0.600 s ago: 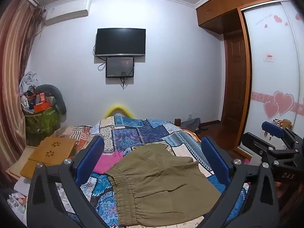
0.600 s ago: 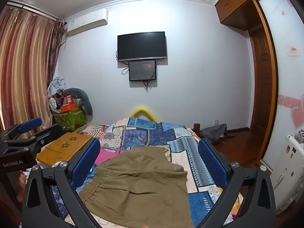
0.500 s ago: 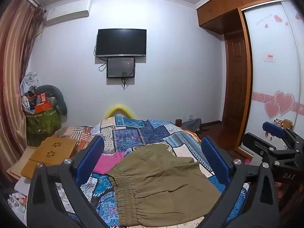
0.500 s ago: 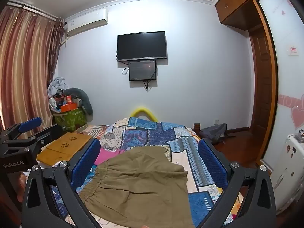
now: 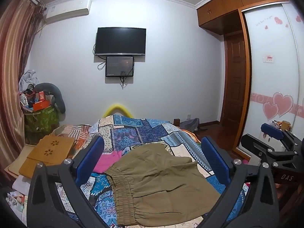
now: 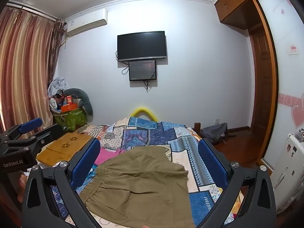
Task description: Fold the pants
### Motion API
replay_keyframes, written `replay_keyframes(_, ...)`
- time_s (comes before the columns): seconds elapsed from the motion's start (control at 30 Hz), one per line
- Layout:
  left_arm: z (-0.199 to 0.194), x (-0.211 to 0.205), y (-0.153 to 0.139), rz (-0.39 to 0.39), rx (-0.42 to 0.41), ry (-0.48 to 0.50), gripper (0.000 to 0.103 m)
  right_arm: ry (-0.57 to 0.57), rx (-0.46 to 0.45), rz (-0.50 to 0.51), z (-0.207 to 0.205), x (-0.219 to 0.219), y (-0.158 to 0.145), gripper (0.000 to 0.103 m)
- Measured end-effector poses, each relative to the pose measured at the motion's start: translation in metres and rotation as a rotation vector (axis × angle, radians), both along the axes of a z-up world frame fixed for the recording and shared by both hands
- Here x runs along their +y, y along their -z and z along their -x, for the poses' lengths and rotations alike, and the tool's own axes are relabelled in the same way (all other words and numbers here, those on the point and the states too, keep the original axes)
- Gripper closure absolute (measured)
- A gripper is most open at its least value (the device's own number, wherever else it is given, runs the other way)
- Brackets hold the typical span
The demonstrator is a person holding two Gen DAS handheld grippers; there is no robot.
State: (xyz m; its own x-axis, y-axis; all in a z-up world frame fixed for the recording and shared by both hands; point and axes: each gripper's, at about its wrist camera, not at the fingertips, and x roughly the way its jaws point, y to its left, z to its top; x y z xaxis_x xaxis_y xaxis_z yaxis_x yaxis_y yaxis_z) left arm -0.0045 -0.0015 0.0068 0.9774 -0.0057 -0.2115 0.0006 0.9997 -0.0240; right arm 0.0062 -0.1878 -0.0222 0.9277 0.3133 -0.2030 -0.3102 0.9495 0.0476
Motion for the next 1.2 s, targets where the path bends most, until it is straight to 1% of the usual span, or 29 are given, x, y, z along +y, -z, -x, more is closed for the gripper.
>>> replay_keyframes(1.2, -0.0031, 0.0019, 0.0046, -0.002, 0.005, -0.004, 0.000, -0.001, 0.007, -0.006, -0.0017, -0.0055, 0.0012, 0.001)
